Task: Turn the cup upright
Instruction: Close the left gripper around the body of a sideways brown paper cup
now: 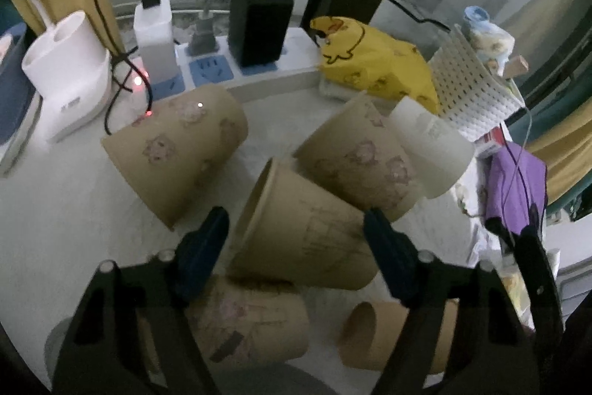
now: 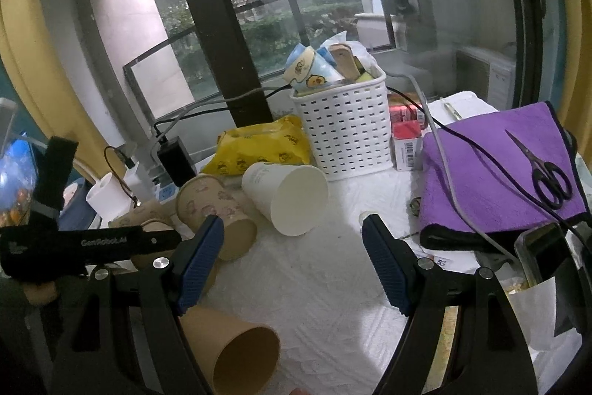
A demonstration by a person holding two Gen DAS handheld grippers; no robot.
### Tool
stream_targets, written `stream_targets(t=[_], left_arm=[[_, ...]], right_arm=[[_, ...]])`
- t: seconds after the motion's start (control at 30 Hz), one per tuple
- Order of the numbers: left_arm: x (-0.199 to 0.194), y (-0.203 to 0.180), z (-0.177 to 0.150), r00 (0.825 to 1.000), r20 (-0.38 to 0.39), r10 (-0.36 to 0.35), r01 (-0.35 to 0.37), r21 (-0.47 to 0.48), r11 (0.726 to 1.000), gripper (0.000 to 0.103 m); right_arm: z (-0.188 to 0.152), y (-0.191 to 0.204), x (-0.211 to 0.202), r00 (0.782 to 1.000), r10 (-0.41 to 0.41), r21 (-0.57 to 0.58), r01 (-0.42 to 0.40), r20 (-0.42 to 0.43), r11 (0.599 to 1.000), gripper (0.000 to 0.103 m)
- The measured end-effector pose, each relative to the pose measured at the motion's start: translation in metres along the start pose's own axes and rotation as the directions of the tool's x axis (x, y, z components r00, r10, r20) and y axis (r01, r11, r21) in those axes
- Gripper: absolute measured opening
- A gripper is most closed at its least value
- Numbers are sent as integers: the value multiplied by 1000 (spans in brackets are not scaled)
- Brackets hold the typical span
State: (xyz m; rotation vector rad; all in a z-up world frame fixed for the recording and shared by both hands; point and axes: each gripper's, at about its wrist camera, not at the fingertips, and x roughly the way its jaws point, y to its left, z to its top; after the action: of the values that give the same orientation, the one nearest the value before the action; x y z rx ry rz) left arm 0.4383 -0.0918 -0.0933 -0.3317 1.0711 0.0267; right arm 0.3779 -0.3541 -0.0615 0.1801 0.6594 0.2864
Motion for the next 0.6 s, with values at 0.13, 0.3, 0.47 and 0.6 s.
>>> stream_targets(t=[0.13, 0.3, 0.47, 0.6], left_arm=[[-20, -8, -3, 997, 64, 41, -45, 65, 997, 76], [-36, -33, -4, 997, 71, 31, -49, 264, 963, 76], [-13, -58, -11, 995, -33, 95, -52, 635, 770, 76], [0, -65, -8, 986, -50, 159, -52, 815, 577, 76]], right_arm=[[0, 0, -1, 1000, 3, -11, -3, 6, 1000, 80], [0, -1, -3, 1000, 4, -2, -4, 12, 1000, 80], [1, -4, -7, 1000, 5, 5, -5, 22, 1000, 80], [2, -9, -8, 1000, -2, 17, 2, 25, 1000, 80]])
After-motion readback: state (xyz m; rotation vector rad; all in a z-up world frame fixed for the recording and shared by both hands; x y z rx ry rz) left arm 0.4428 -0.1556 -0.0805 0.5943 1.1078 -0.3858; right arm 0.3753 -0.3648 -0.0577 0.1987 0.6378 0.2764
